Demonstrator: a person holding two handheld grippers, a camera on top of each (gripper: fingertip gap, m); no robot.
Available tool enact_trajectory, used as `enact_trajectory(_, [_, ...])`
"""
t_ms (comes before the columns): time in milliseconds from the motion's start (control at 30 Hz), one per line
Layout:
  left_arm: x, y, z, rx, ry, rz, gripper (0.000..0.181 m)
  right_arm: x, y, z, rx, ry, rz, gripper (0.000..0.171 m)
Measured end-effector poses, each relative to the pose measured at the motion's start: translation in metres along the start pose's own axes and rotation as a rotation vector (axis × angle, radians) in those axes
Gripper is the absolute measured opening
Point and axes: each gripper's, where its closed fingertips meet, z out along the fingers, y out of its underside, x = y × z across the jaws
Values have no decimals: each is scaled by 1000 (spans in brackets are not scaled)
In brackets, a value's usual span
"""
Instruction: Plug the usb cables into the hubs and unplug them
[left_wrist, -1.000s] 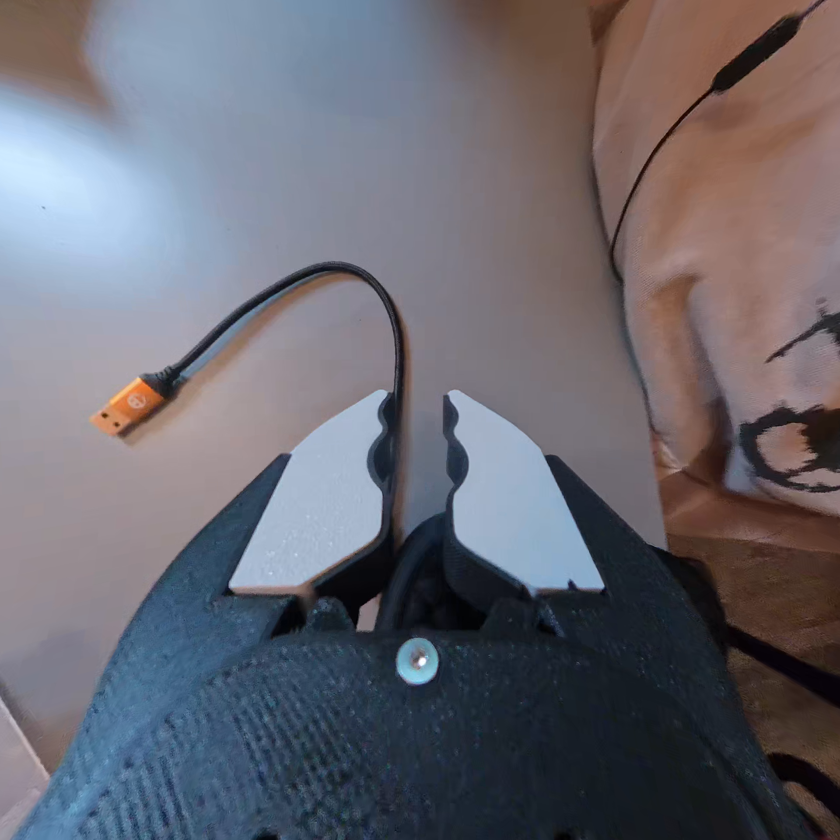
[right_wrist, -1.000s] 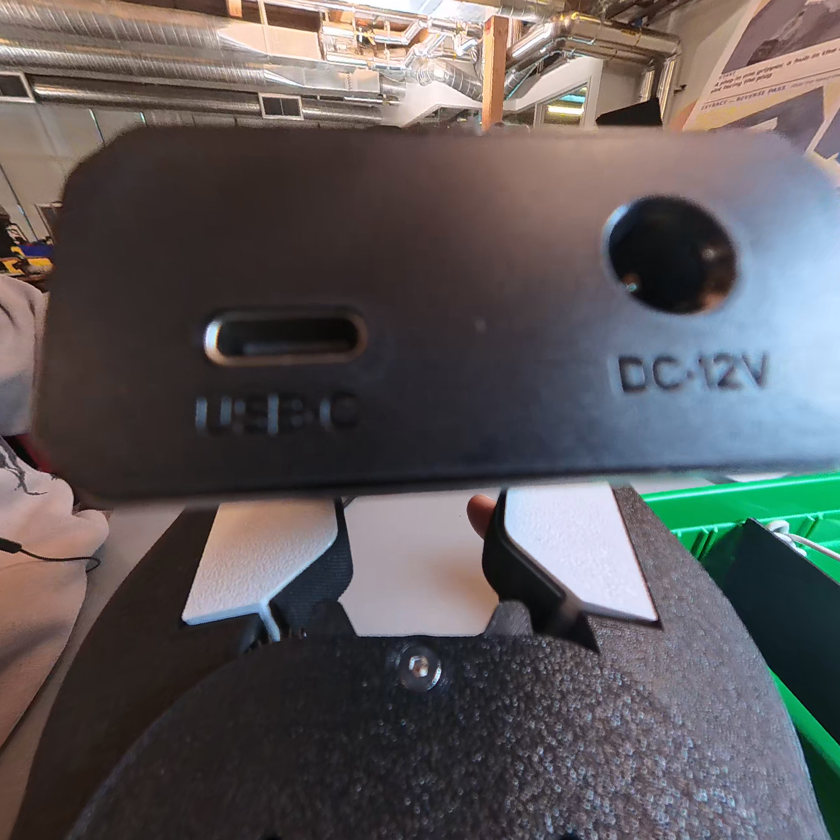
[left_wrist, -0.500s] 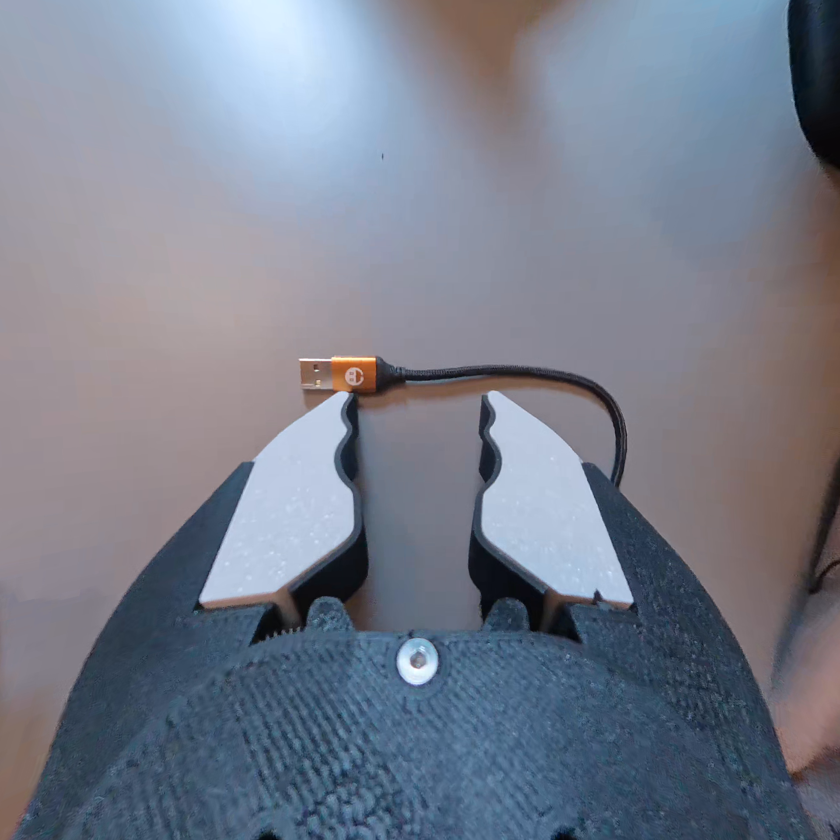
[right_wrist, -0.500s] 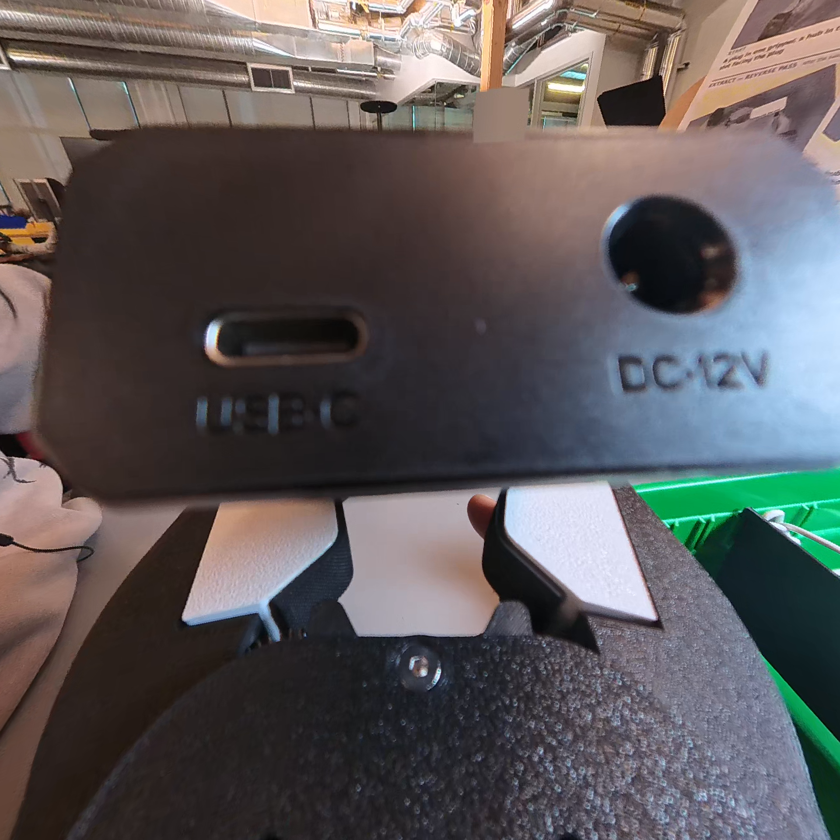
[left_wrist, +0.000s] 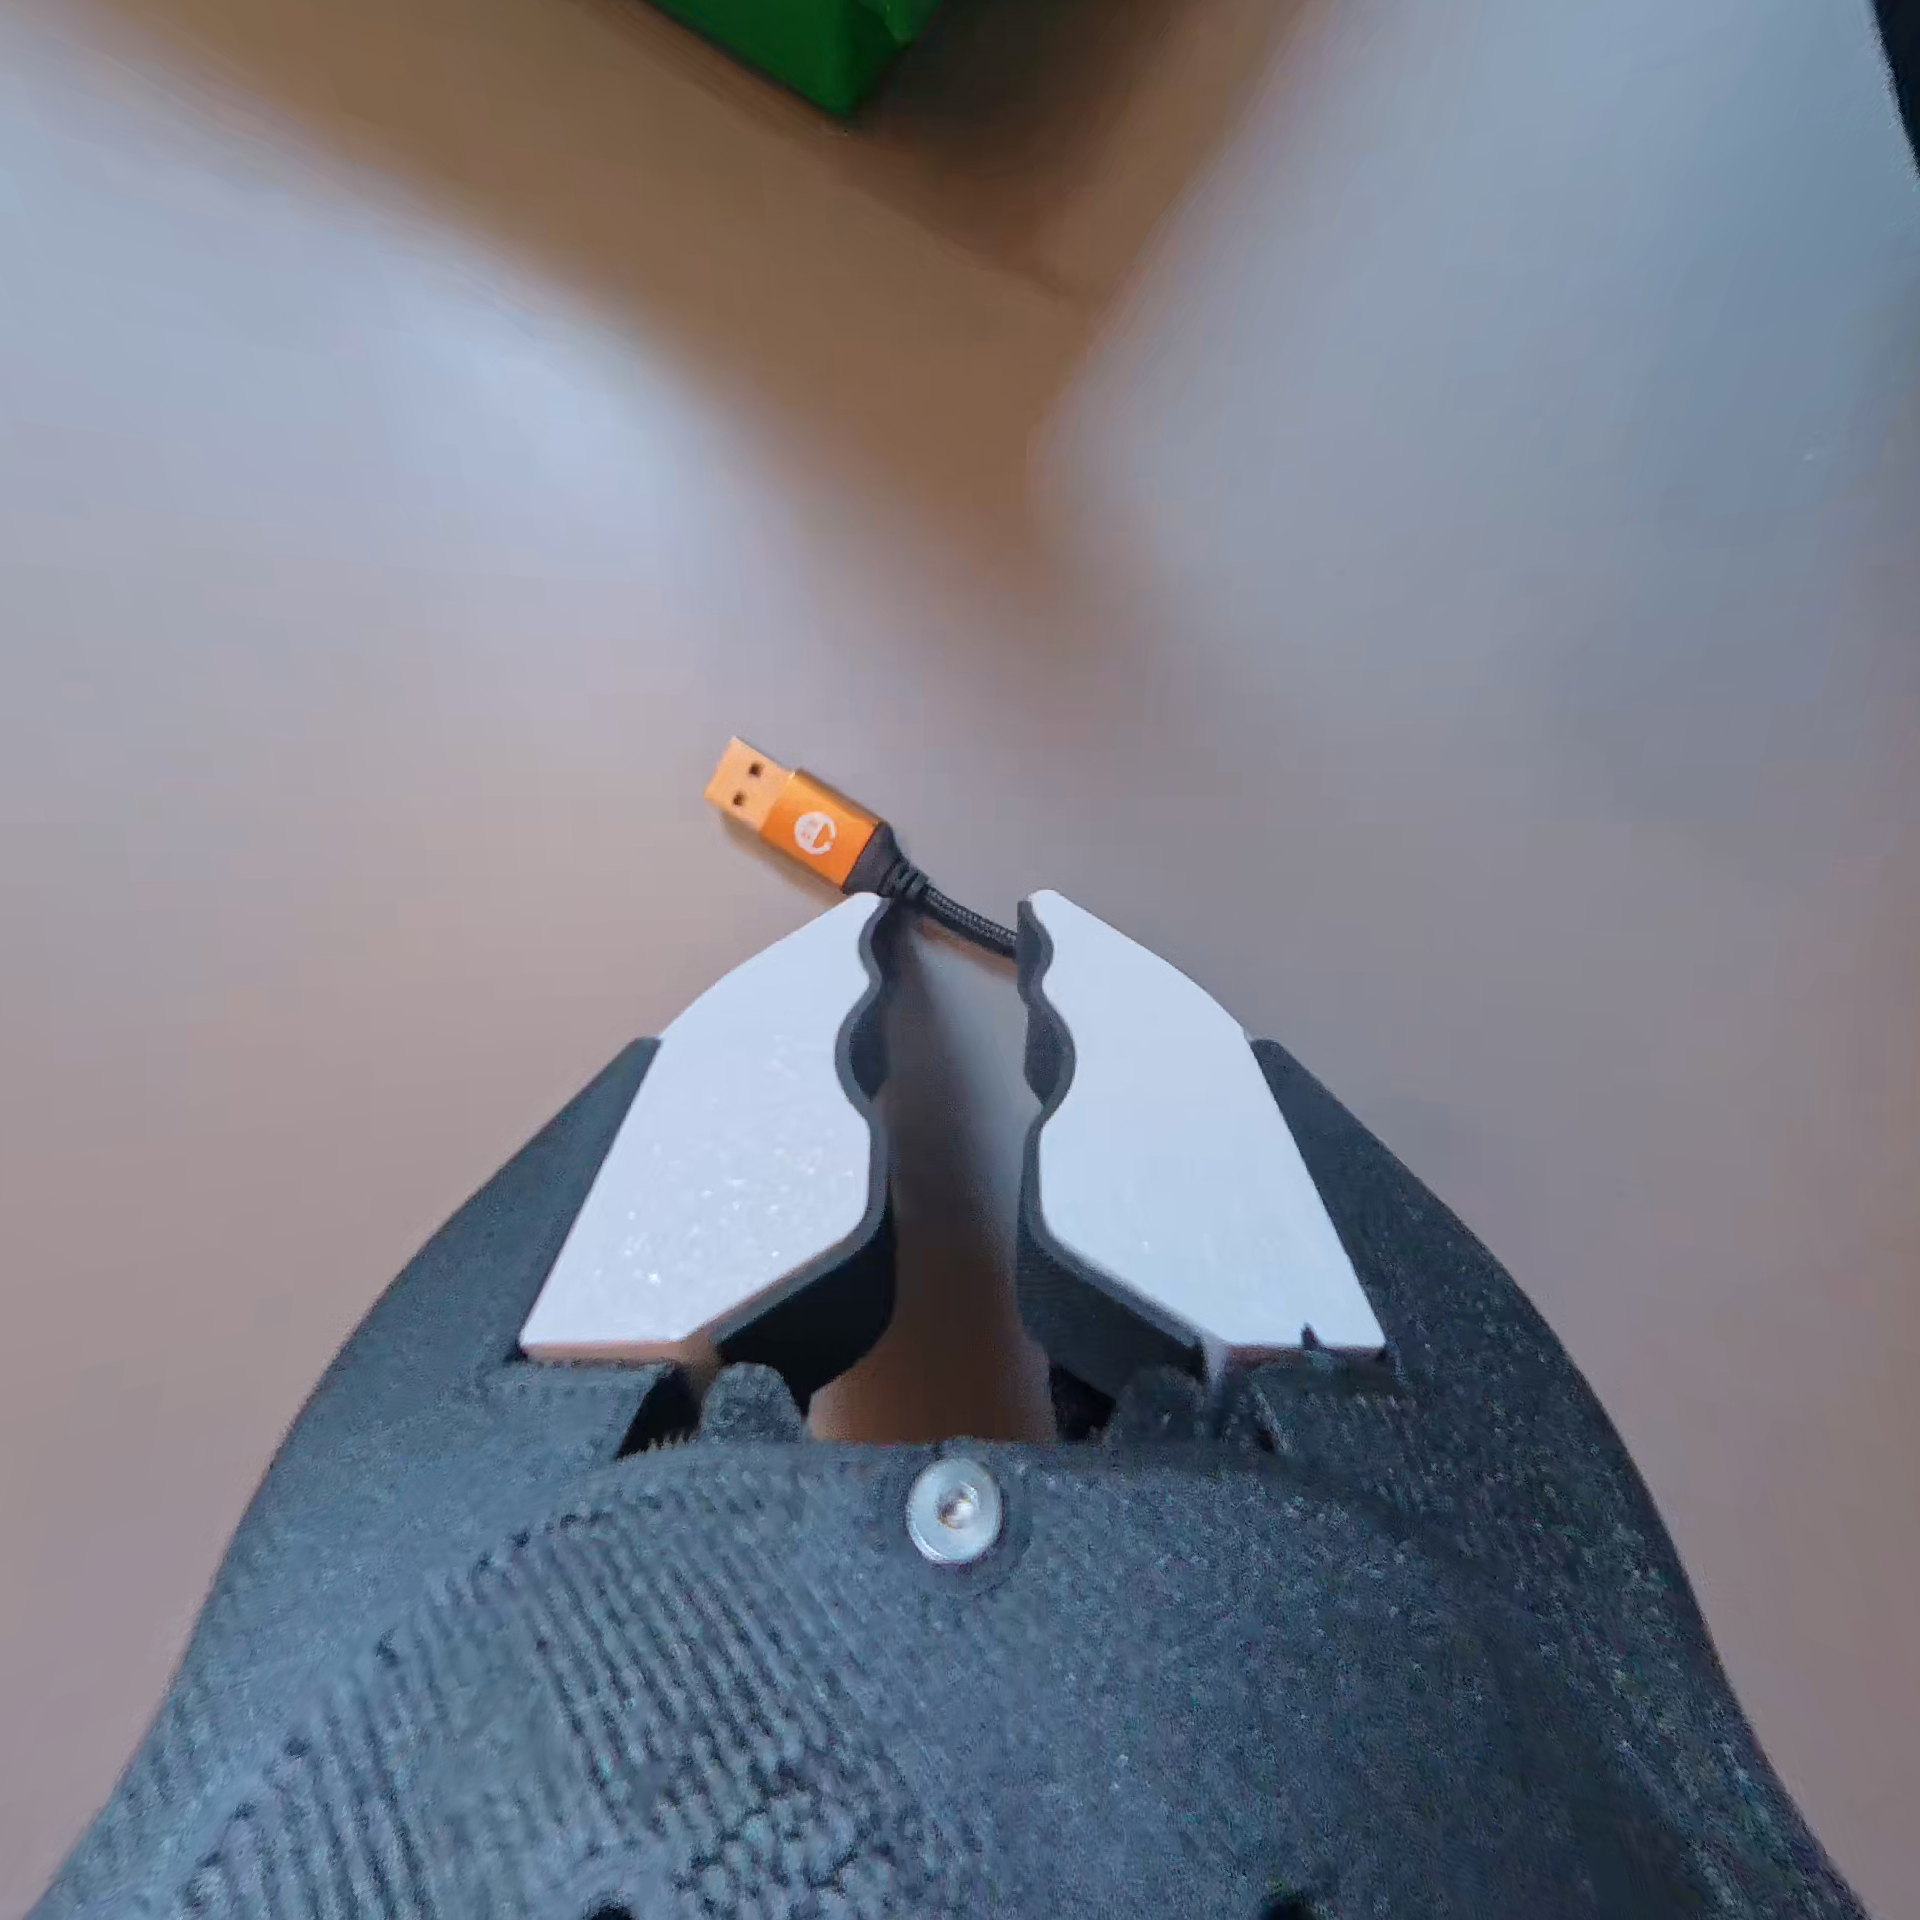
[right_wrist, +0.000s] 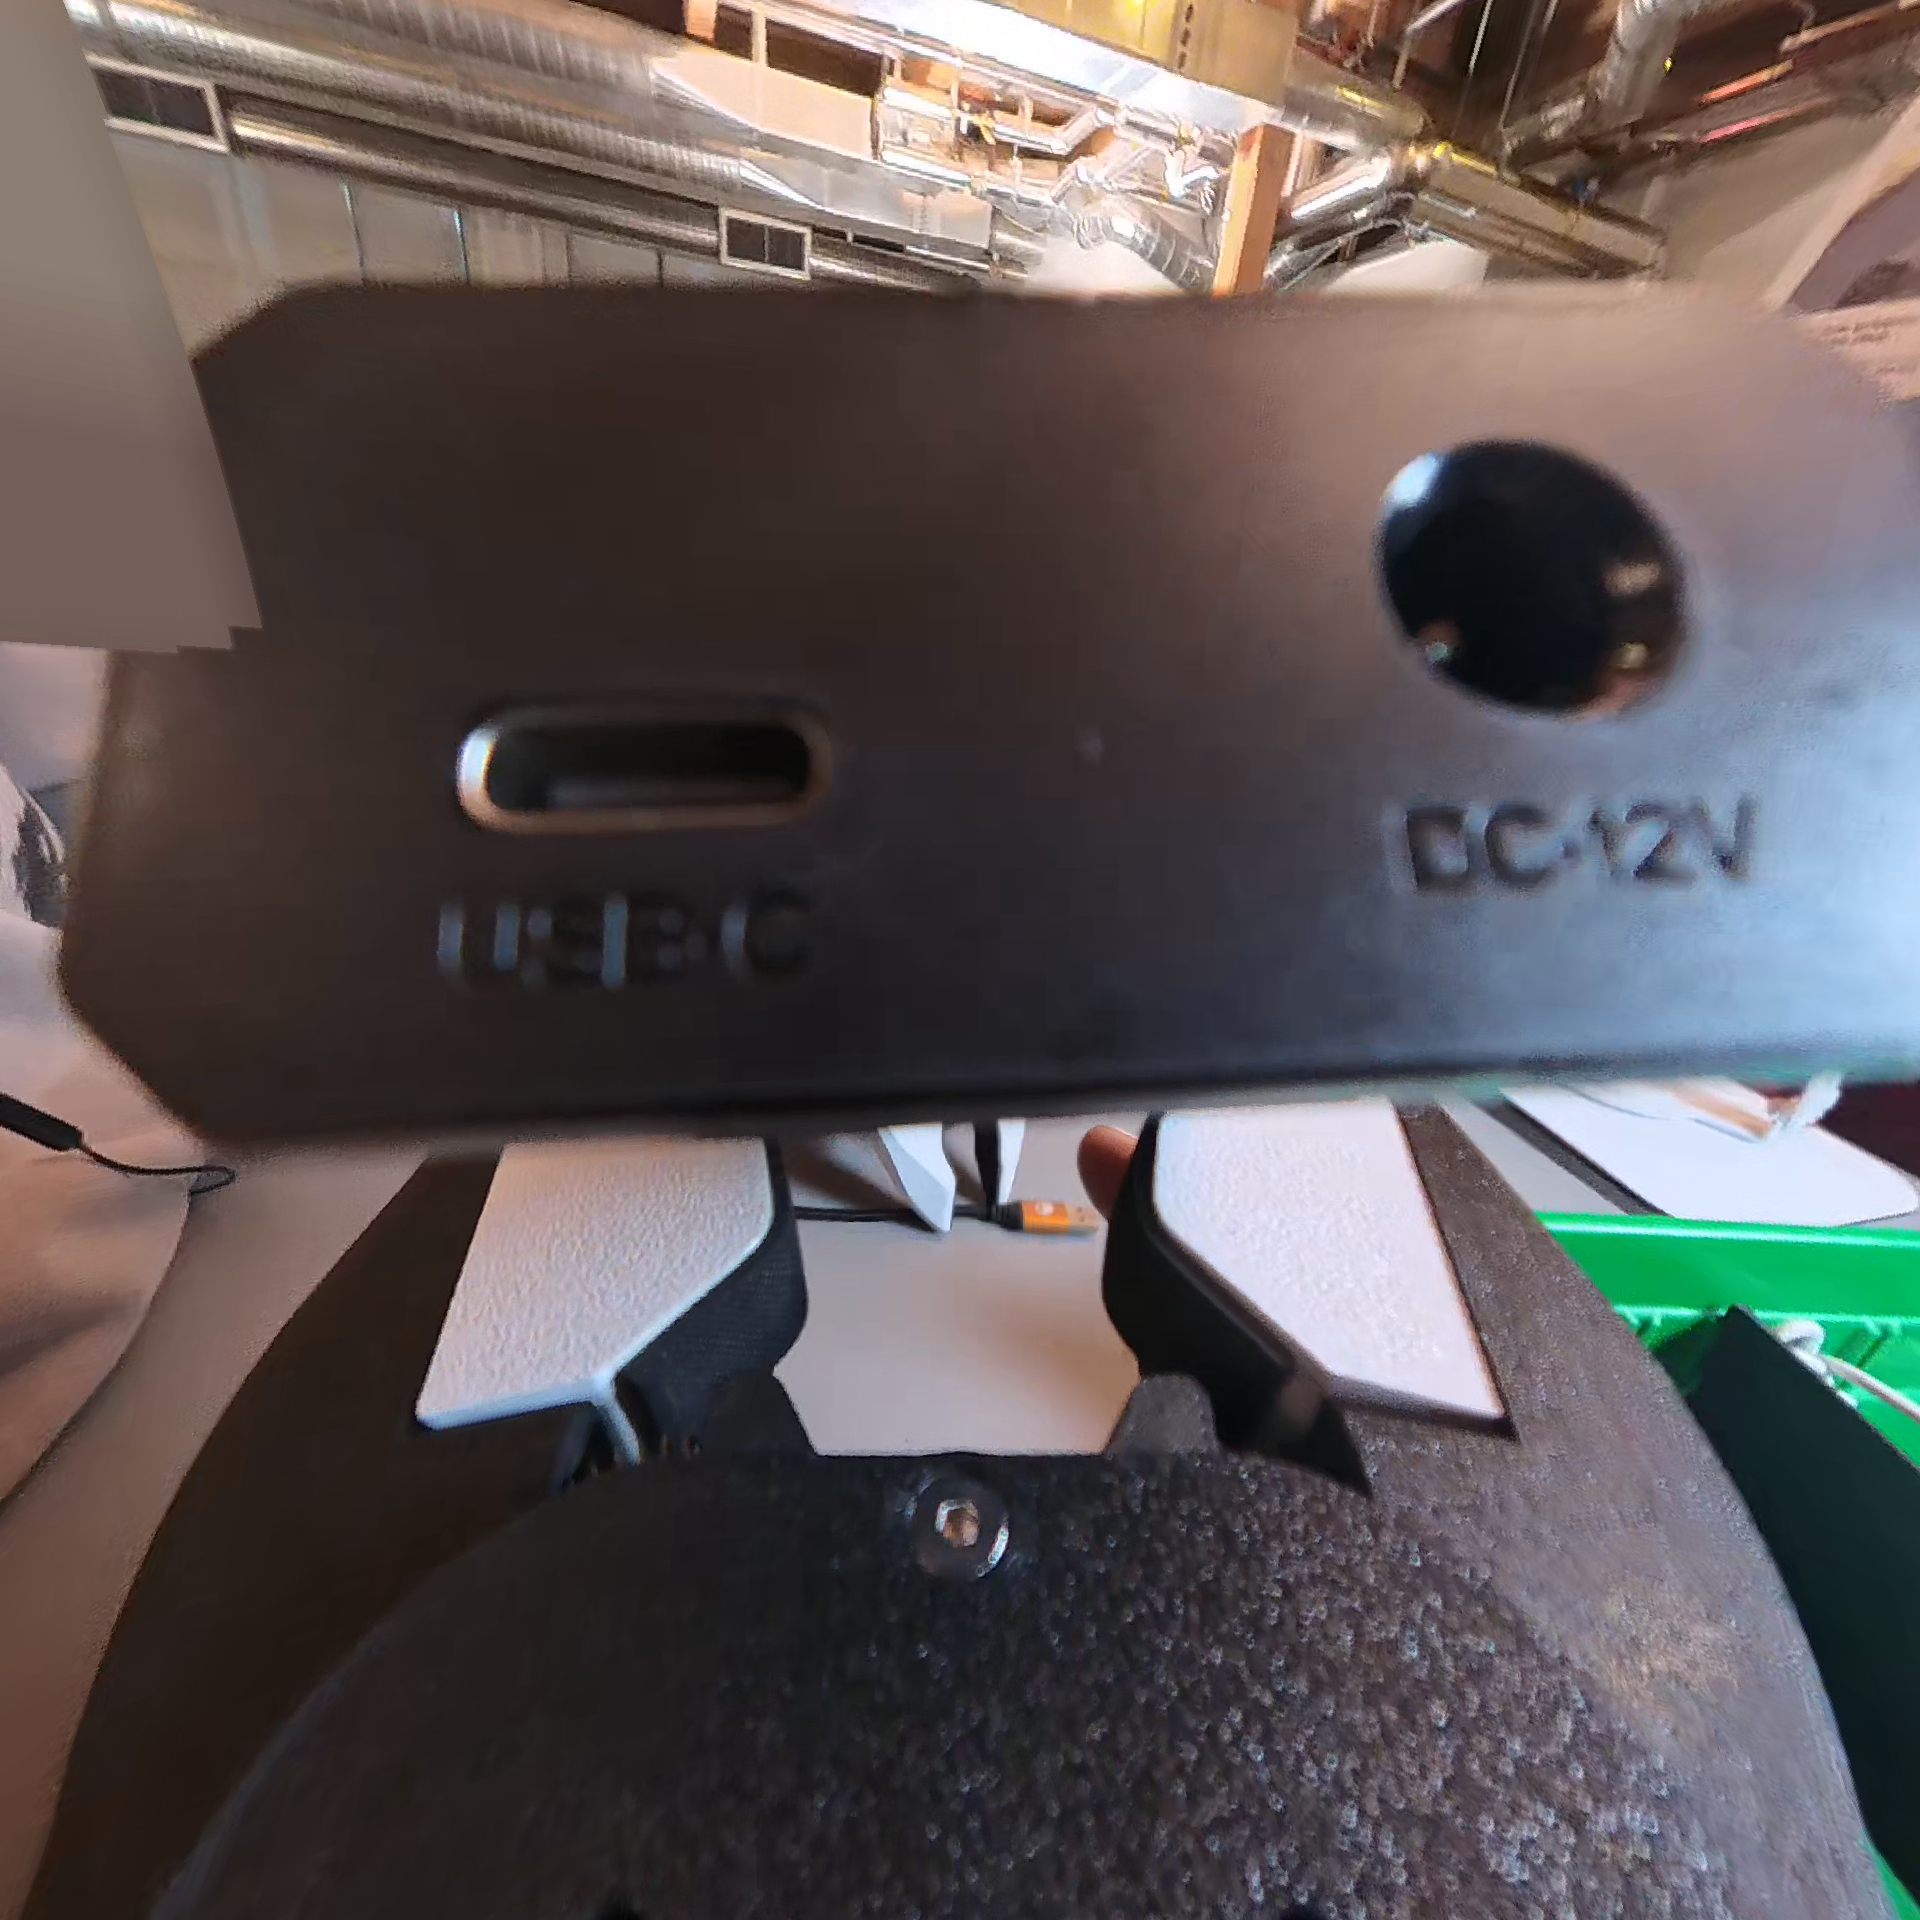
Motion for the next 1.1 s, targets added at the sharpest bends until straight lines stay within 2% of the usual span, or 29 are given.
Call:
enact_trajectory(33, [5,-3,2,7,19,28,19,-1,0,0,-2,-2,-15,70])
enact_trajectory(167, [35,-2,2,13,158,197,11,-4,4,2,-27,0,-45,71])
enact_trajectory(367, [82,34,-23,-62,351,527,9,-4,9,4,-49,0,-48,70])
enact_trajectory(500, [85,34,-40,1,334,464,11,-2,10,4,-55,11,-47,70])
enact_trajectory(600, [82,32,-44,51,291,368,21,-1,12,4,-60,19,-41,70])
enact_trajectory(867, [72,36,-25,24,182,186,27,1,14,5,-78,32,-42,70])
enact_trajectory(967, [73,34,-23,17,193,188,14,2,15,4,-81,40,-44,70])
enact_trajectory(1033, [74,31,-27,26,191,220,13,3,15,3,-83,46,-44,70])
enact_trajectory(1100, [85,15,-43,120,276,181,13,5,14,2,-81,55,-43,70])
